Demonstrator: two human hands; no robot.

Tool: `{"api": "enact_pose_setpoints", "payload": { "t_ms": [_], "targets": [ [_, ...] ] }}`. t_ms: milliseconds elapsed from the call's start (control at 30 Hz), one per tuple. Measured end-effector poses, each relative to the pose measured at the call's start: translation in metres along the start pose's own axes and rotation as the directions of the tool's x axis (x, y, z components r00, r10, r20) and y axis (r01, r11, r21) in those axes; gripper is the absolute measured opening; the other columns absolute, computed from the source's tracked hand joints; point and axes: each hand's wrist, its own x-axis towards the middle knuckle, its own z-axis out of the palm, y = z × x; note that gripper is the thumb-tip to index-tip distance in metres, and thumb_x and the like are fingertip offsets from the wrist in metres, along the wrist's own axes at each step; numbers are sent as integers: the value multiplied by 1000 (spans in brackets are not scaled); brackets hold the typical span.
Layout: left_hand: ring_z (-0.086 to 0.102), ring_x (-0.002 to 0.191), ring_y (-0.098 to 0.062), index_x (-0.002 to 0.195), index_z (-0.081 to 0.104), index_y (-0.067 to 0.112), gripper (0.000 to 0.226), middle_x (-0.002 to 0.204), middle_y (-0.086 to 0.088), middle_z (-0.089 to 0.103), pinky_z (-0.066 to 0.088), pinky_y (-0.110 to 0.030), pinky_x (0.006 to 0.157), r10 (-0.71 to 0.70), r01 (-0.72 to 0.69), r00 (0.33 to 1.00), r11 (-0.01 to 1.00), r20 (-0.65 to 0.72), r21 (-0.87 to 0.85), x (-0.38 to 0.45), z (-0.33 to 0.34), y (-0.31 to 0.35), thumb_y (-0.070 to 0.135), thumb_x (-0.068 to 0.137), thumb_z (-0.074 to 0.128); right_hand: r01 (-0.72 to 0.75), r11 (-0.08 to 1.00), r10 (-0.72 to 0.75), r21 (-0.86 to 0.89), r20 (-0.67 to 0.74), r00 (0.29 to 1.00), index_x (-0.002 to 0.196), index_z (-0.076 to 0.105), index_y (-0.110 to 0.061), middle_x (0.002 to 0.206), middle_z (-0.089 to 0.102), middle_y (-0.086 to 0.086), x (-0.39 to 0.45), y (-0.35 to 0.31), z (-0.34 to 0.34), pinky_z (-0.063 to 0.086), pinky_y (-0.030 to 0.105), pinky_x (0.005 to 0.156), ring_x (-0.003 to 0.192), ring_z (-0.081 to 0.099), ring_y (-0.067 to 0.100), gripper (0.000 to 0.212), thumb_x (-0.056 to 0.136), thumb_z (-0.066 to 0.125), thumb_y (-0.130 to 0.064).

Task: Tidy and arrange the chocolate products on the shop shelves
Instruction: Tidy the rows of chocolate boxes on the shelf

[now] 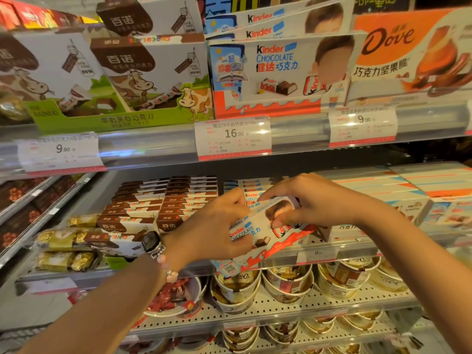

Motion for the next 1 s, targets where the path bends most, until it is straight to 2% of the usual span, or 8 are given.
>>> {"api": "enact_pose_setpoints", "payload": {
  "t_ms": [200,300,433,533,667,767,867,1000],
  "targets": [
    [48,67,-7,55,38,29,38,77,13,41,35,-16,52,-119,122,990,992,-75,37,9,-3,-22,38,75,69,-114,985,123,130,-60,991,123,58,-29,120,61,-15,-15,32,-2,48,16,83,103,56,-4,45,80,71,-30],
    [53,82,0,78,37,34,41,87,17,48,45,-17,57,-219,211,969,974,-111,-81,16,-2,-30,40,66,75,-151,949,183,275,-93,979,118,58,-30,113,64,-12,-19,48,-3,54,19,78,100,62,1,40,81,71,-22],
    [53,94,12,125,27,49,85,110,27,45,48,-12,76,-340,332,940,919,-4,-212,28,0,-34,39,61,83,-145,869,222,472,-110,969,120,56,-20,110,65,-4,-10,54,5,56,22,74,100,64,8,40,82,68,-14],
    [60,93,7,127,43,36,65,115,14,57,54,-14,70,-352,348,935,888,41,-301,35,0,-41,20,74,78,-148,895,207,421,-97,974,124,55,-13,113,64,2,3,54,11,56,29,79,102,63,14,41,85,65,-16],
    [61,92,-2,106,51,34,36,103,18,58,50,-12,65,-362,372,927,920,97,-127,45,-6,-46,25,79,72,-189,914,218,360,-40,975,119,56,-15,109,63,-2,13,58,14,52,24,80,99,61,11,31,89,61,-21],
    [61,88,-2,106,49,36,32,108,13,59,52,-19,68,-423,439,886,897,189,-54,50,-5,-49,33,82,69,-217,927,228,307,-1,974,113,59,-10,103,65,0,17,63,18,50,20,75,91,62,11,26,90,59,-22],
    [59,79,4,104,48,39,28,103,15,59,47,-15,61,-464,482,853,876,241,-19,52,-4,-51,40,83,66,-225,924,232,308,12,973,109,58,-14,95,62,-11,19,68,20,49,15,71,90,62,7,22,89,61,-24],
    [56,85,-2,116,51,33,36,110,14,50,44,-13,63,-488,493,832,869,263,54,57,-2,-53,41,83,65,-238,951,240,198,15,971,104,60,-21,101,60,-8,23,75,20,47,20,73,92,59,10,20,87,63,-31]
  ]
}}
